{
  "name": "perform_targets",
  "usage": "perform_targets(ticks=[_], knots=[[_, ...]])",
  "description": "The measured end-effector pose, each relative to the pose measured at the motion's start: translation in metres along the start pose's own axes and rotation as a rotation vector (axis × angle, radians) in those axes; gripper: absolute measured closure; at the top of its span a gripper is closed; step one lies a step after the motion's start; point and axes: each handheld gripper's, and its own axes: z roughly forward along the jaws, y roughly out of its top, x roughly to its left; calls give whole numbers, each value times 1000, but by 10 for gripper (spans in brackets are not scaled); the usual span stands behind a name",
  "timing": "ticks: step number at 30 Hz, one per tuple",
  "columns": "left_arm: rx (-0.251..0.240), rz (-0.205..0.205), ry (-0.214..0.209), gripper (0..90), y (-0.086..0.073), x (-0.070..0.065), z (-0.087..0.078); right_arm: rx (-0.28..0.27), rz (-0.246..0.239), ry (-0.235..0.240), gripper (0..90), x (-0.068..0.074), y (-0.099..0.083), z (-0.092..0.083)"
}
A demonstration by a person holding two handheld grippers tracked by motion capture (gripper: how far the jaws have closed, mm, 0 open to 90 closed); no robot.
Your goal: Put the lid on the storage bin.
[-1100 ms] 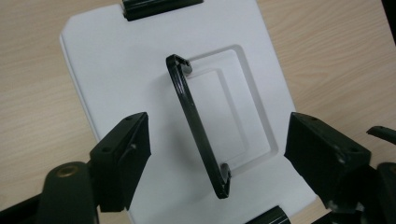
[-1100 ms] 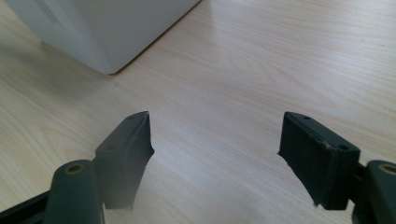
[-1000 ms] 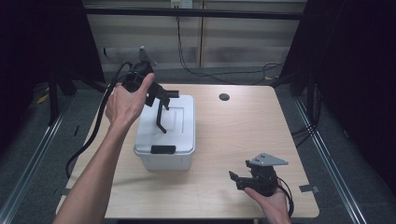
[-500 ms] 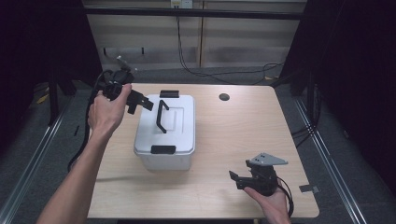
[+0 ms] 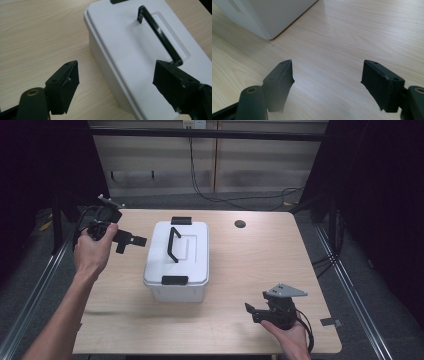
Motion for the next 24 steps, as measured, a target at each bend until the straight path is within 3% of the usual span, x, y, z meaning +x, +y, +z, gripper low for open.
perform_targets(ticks=[9, 12, 16, 21, 24], knots=[[-69, 26, -60, 202, -30, 11, -10, -1, 10, -2, 246, -1, 0, 0], [-76, 15, -44, 202, -39, 13, -12, 0, 11, -4, 246, -1, 0, -1], [-97, 10, -65, 204, -50, 17, -13, 0, 10, -6, 246, -1, 0, -1], [-156, -22, -60, 204, -77, 26, -9, -2, 13, -6, 246, -1, -1, -1], [-152, -25, -56, 204, -91, 31, -8, -2, 12, -5, 246, -1, -1, -1]])
